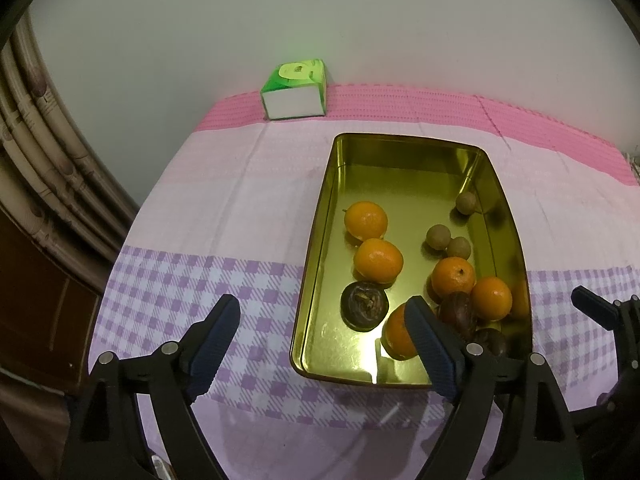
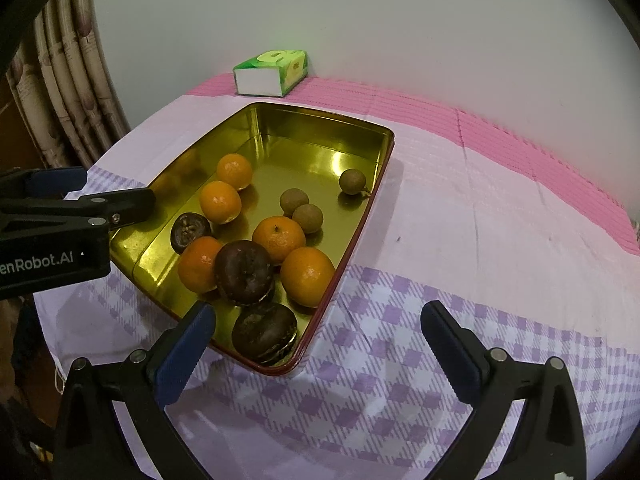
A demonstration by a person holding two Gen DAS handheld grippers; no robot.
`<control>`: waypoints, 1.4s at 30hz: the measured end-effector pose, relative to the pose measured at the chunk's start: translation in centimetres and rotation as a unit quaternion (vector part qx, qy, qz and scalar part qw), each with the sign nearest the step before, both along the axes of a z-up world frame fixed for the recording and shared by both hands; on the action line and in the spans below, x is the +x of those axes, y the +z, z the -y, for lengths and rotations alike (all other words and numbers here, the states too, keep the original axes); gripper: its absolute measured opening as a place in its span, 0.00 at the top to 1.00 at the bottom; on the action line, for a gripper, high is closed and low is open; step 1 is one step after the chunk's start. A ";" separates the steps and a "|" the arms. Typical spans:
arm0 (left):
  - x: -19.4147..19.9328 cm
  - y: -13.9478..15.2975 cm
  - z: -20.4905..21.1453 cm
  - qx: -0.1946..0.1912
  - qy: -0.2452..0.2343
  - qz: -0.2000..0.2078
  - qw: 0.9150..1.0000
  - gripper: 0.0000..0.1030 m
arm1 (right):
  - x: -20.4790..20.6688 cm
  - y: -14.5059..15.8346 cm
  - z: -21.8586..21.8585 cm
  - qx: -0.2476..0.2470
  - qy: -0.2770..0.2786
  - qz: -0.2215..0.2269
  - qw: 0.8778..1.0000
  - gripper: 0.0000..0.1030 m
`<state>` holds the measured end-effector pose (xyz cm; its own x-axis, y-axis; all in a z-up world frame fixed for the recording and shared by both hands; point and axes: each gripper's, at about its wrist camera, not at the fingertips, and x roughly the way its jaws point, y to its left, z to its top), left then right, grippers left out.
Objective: Organize fruits
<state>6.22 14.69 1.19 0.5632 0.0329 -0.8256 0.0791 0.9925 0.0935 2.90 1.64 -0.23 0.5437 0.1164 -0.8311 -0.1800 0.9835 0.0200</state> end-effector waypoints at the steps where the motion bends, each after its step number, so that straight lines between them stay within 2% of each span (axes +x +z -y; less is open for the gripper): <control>1: 0.0 -0.1 0.0 0.000 0.000 0.000 1.000 0.18 | 0.0 0.0 0.0 0.001 -0.001 -0.001 1.000 0.01; 42: 0.2 -0.3 -0.3 0.003 0.002 -0.004 1.000 0.18 | 0.5 -0.2 0.6 0.012 -0.008 -0.011 1.000 0.01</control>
<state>6.40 15.01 0.85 0.5573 0.0402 -0.8294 0.0764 0.9921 0.0994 3.42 1.09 -0.44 0.5267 0.1282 -0.8403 -0.1634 0.9854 0.0479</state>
